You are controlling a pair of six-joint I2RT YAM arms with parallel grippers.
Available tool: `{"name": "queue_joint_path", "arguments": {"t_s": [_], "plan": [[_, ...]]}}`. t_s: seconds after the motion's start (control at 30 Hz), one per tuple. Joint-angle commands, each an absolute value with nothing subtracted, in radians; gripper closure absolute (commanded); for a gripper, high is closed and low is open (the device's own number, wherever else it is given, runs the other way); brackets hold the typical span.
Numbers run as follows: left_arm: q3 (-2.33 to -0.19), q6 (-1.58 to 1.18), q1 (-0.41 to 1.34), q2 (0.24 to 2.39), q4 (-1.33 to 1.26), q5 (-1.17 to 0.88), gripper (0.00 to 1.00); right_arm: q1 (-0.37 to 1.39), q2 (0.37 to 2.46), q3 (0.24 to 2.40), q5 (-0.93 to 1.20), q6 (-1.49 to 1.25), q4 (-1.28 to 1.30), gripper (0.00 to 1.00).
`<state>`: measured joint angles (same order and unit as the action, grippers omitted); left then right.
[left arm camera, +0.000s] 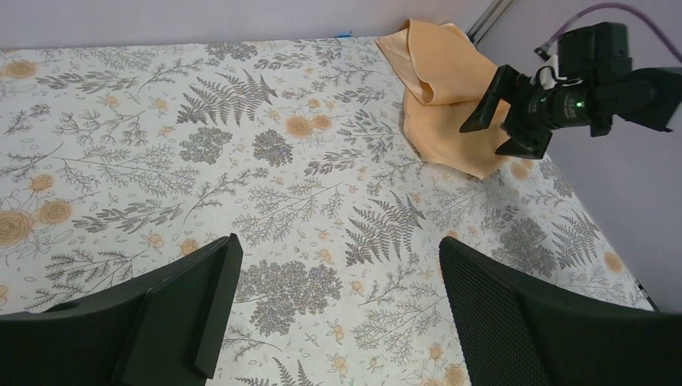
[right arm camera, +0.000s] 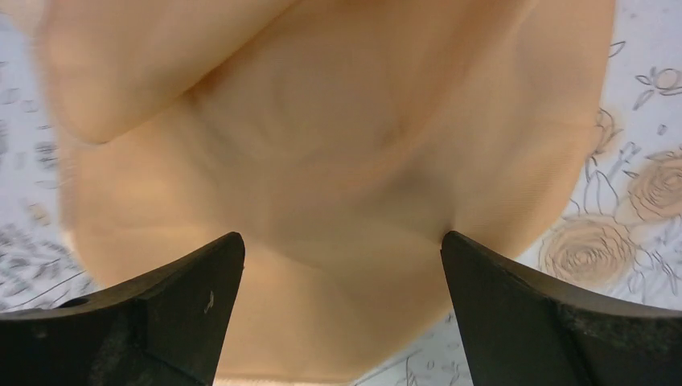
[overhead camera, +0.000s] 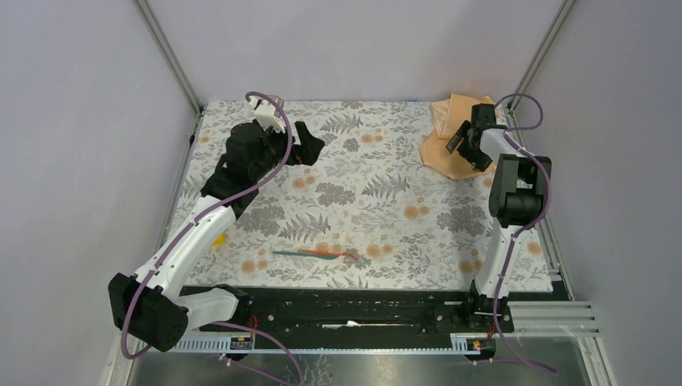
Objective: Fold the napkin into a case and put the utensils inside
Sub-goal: Move the crumpled napkin to the corner of the board.
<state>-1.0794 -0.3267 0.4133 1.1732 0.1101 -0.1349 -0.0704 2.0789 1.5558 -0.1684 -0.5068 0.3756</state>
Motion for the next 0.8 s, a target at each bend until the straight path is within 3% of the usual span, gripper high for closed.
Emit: {"name": "queue_joint_path", "arguments": {"t_s": [0.0,0.2,0.5,0.67,0.77], "plan": [[-1.1,-0.351,0.419,1.185,0.06,-0.157,0.01,-0.068,2.152,1.64,-0.089,-0.484,0.451,0.03],[-1.099,-0.363,0.431,1.197,0.058,-0.162,0.01,-0.014,2.159,1.546,0.118,-0.469,0.416,0.11],[-1.102,-0.373,0.435,1.209,0.069,-0.156,0.01,0.373,2.011,1.343,0.227,-0.482,0.38,0.1],[-1.107,-0.37,0.437,1.227,0.089,-0.114,0.01,0.507,1.947,1.385,0.337,-0.435,0.383,0.09],[-1.118,-0.372,0.437,1.243,0.115,-0.06,0.01,0.507,1.906,1.463,0.245,-0.359,0.423,0.07]]}}
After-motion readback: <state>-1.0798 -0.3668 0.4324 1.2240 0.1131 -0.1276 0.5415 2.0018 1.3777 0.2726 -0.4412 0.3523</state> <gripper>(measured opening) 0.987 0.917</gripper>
